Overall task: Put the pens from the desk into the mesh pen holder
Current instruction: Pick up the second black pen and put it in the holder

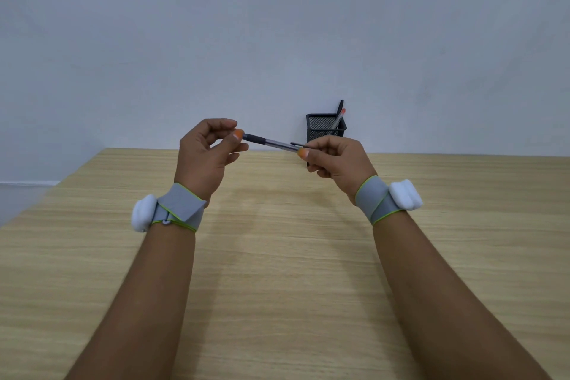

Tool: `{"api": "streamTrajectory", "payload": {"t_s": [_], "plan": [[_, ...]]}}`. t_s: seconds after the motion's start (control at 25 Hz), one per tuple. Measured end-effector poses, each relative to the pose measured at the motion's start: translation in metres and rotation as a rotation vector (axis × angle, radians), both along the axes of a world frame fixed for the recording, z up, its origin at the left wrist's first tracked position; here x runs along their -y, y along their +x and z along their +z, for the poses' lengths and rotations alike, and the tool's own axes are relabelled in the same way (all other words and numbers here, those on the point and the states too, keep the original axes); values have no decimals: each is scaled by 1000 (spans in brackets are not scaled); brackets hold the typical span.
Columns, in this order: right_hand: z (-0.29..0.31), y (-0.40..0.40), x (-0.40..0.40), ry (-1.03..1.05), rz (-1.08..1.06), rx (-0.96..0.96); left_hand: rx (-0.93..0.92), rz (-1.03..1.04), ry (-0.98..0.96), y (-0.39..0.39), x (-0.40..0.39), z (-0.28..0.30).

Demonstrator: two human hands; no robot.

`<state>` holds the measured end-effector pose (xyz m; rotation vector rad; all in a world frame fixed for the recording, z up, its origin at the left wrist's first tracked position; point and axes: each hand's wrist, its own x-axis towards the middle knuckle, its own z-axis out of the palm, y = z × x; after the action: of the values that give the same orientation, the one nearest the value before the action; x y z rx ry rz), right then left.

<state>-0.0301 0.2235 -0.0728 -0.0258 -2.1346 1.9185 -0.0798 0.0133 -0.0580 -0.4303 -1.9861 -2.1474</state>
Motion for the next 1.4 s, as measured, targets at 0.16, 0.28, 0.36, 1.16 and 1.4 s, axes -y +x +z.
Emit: {"api": "streamTrajectory", "payload": {"t_s": [0.16, 0.28, 0.36, 1.16, 1.4], "plan": [[6, 0, -5, -158, -73, -21, 15, -12, -78, 0, -9, -2], [9, -2, -9, -225, -106, -45, 22, -45, -124, -3, -16, 0], [11, -4, -12, -256, -122, -75, 24, -67, -146, -6, -22, 0], [58, -60, -75, 240, -348, -346, -8, -256, -329, -51, -105, -11], [50, -75, -83, 335, -477, -367, 18, -256, -336, -55, -107, -20]]}}
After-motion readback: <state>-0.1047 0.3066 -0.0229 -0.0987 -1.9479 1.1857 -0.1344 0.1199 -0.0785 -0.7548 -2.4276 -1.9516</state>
